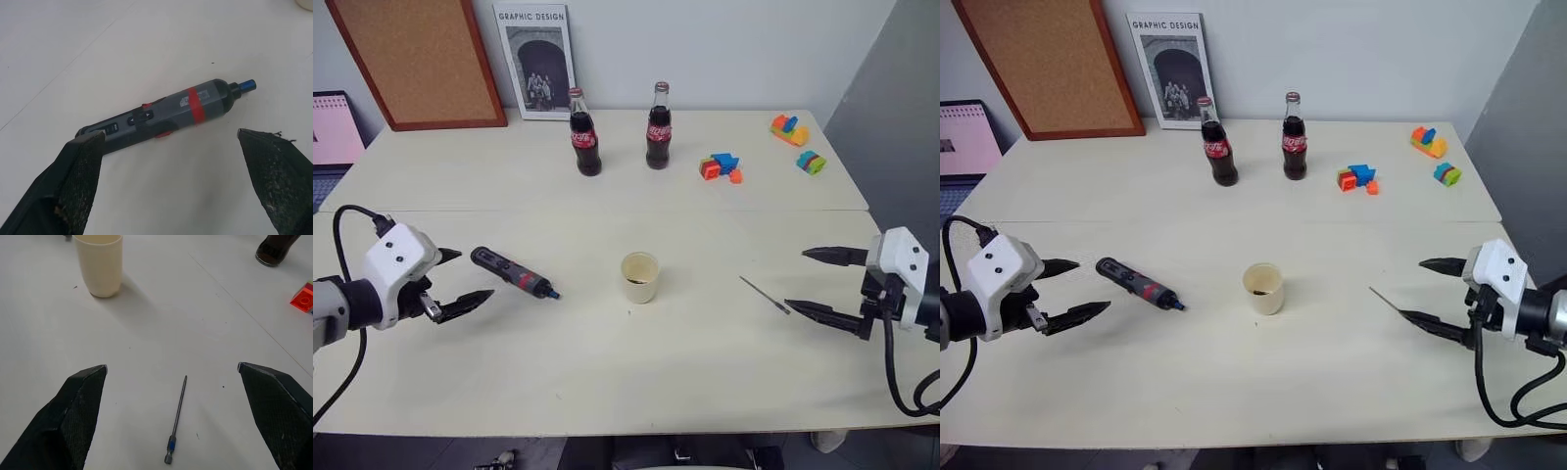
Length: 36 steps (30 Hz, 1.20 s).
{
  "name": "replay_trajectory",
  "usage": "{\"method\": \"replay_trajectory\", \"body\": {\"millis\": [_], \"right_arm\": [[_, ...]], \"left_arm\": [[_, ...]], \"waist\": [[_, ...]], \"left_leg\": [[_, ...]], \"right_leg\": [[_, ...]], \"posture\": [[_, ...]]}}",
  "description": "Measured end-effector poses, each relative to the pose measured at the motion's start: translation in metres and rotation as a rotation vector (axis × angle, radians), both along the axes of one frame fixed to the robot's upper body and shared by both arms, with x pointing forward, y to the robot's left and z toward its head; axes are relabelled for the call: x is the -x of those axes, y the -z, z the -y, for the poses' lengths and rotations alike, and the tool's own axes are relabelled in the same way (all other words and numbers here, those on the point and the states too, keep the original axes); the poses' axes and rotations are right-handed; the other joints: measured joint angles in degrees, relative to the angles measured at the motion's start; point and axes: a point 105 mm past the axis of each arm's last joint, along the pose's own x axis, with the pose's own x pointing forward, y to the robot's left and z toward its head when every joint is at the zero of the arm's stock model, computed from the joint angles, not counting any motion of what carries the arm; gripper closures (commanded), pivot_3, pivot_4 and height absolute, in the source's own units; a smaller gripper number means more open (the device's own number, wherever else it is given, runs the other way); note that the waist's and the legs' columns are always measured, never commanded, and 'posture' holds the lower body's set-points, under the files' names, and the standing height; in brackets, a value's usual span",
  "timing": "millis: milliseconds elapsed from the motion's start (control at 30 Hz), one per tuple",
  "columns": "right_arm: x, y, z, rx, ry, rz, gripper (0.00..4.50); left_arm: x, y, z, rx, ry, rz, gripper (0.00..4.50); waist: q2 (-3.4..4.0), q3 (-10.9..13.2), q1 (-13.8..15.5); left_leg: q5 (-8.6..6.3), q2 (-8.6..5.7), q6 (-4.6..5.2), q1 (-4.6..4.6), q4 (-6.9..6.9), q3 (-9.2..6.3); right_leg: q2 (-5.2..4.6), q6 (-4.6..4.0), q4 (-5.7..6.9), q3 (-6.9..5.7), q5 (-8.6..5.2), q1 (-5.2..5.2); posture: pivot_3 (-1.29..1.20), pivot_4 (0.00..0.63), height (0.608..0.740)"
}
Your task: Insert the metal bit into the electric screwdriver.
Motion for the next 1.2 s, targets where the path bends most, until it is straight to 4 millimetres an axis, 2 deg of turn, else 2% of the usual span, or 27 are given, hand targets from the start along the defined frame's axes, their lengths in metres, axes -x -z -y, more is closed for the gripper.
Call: {"method": "replay_trajectory", "body": {"millis": [567,767,867,1033,1067,1167,1200], "right_arm": [[-0.003,0.003,-0.008,0.016,-0.038,-0.005,0.0],[-0.009,0.003,-0.022,-0.065,-0.052,-0.006,0.0],[-0.011,0.008,-0.037,-0.106,-0.072,-0.01,0.0],[-0.01,0.031,-0.059,-0.11,-0.099,-0.058,0.0],[-0.014,0.036,-0.067,-0.125,-0.097,-0.057,0.0],[-0.02,0.057,-0.108,-0.195,-0.14,-0.089,0.0],[-0.02,0.065,-0.115,-0.19,-0.14,-0.107,0.0]], "left_arm": [[0.007,0.011,-0.004,-0.032,0.01,-0.01,0.02],[0.002,0.0,0.003,-0.014,0.032,0.027,0.02],[0.002,0.003,0.023,0.004,0.107,0.019,0.02],[0.006,0.012,0.053,0.009,0.212,-0.023,0.02],[0.008,0.015,0.062,0.02,0.243,-0.037,0.02],[0.016,0.02,0.101,0.076,0.401,-0.05,0.02],[0.018,0.02,0.106,0.077,0.426,-0.053,0.02]], "waist": [[0.0,0.0,0.0],[0.0,0.0,0.0],[-0.01,0.0,0.0],[-0.01,0.0,0.0],[-0.05,0.0,-0.1],[-0.07,0.0,-0.2],[-0.04,0.0,-0.2]], "left_leg": [[0.0,0.0,0.0,0.03,0.02,0.01],[0.0,0.0,0.0,0.03,0.04,0.0],[0.0,0.0,0.0,0.02,0.04,-0.03],[0.01,0.0,0.0,0.02,0.05,-0.03],[0.01,0.0,-0.01,0.04,0.05,-0.03],[0.02,0.01,-0.02,0.04,0.14,-0.03],[0.02,0.0,-0.03,0.04,0.13,-0.03]], "right_leg": [[0.0,0.0,0.07,0.0,0.0,0.0],[0.0,0.0,0.12,0.01,0.0,0.0],[0.0,0.0,0.11,0.04,0.0,0.0],[0.0,0.0,0.13,0.06,0.0,-0.02],[0.0,0.0,0.15,0.07,0.01,-0.01],[0.02,-0.01,0.35,0.07,0.01,-0.05],[0.03,-0.01,0.37,0.07,0.01,-0.07]], "posture": [[0.0,0.15,0.74],[0.0,0.15,0.74],[0.0,0.15,0.74],[0.0,0.15,0.74],[0.0,0.15,0.74],[0.0,0.15,0.74],[0.0,0.15,0.74]]}}
